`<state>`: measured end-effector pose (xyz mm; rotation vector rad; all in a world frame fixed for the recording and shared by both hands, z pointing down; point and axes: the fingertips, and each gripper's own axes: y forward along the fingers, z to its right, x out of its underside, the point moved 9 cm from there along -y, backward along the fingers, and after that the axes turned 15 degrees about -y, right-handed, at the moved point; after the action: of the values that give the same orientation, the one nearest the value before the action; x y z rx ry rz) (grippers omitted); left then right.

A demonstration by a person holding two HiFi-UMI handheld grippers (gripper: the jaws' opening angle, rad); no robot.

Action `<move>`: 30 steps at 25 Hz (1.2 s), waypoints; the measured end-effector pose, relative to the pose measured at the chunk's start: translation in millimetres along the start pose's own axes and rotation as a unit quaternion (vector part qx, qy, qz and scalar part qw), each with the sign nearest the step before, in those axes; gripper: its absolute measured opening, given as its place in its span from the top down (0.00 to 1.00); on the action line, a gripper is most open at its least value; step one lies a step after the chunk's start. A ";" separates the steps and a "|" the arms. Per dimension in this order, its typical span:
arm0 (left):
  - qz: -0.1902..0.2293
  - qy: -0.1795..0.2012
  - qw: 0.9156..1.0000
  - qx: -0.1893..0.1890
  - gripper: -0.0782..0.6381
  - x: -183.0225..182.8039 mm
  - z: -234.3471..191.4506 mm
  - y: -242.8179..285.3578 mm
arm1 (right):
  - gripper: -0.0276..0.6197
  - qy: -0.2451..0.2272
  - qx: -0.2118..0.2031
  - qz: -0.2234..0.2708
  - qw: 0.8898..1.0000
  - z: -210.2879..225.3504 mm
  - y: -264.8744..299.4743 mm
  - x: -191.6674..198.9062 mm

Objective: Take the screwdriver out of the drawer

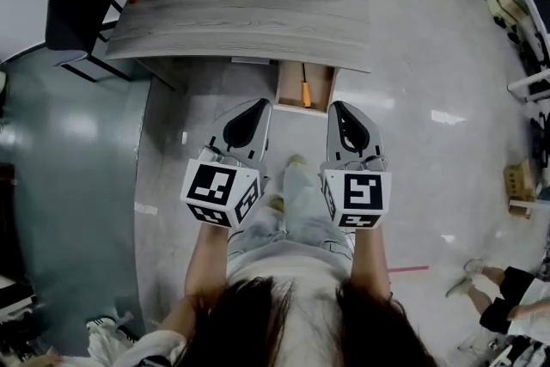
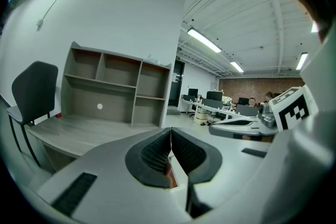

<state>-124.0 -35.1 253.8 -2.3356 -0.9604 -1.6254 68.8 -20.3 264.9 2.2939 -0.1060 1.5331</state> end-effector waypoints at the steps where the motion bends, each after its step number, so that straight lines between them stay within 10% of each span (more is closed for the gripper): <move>1: -0.003 -0.001 1.000 -0.001 0.87 -0.3 -3.5 8.4 | 0.91 -0.002 -0.003 -0.004 1.000 1.9 8.3 2.9; 30: -0.074 -0.059 0.994 -0.060 0.87 67.3 -75.1 156.7 | 0.91 0.009 -0.109 -0.107 0.988 35.9 165.5 113.8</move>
<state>-79.9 -164.0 380.9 -2.5198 -1.1133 -1.6585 101.7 -169.6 400.0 2.0489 -0.0202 1.3622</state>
